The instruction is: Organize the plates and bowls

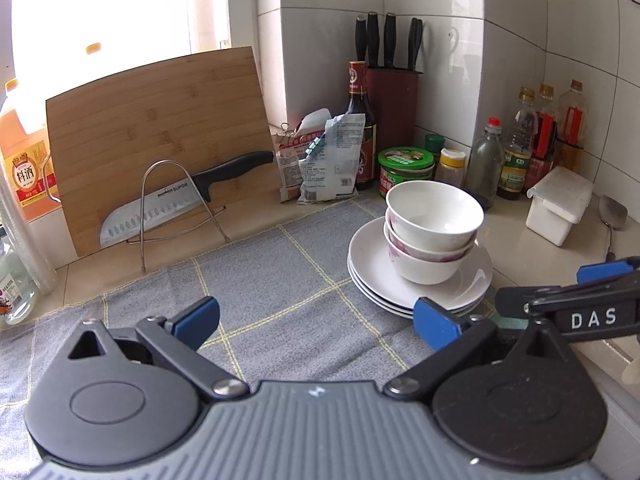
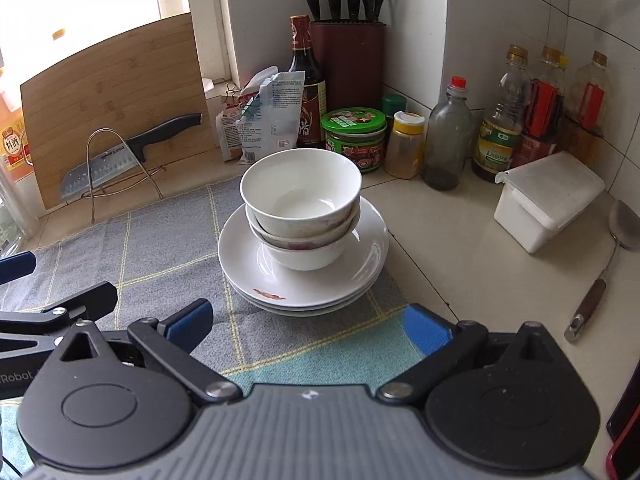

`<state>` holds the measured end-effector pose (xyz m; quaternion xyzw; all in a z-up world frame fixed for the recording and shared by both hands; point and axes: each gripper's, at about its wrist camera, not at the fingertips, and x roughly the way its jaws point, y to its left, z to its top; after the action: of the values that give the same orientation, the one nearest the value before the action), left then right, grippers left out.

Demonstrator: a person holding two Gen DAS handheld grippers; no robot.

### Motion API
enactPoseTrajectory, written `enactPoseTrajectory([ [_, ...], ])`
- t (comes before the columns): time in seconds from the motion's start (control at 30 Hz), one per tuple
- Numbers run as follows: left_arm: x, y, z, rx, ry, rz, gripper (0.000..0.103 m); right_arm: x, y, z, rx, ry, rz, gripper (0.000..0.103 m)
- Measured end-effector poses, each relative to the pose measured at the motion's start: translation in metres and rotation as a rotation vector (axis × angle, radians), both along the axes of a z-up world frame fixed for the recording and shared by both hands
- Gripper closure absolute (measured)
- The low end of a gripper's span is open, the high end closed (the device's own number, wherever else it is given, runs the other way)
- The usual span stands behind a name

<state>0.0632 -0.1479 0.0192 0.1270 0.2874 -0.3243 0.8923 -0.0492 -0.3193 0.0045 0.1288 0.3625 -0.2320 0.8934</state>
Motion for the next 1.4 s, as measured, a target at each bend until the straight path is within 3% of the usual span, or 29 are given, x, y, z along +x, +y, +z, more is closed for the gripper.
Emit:
enactPoseTrajectory([
  [0.33,-0.013,-0.003,0.008,0.001,-0.013,-0.001,0.001,-0.02,0.003,0.01,0.001,-0.039,-0.053,0.0],
  [1.4,-0.013,0.0,0.01,-0.009,-0.003,0.012,0.001,-0.021,0.005,0.013,-0.016,-0.043,-0.066,0.0],
])
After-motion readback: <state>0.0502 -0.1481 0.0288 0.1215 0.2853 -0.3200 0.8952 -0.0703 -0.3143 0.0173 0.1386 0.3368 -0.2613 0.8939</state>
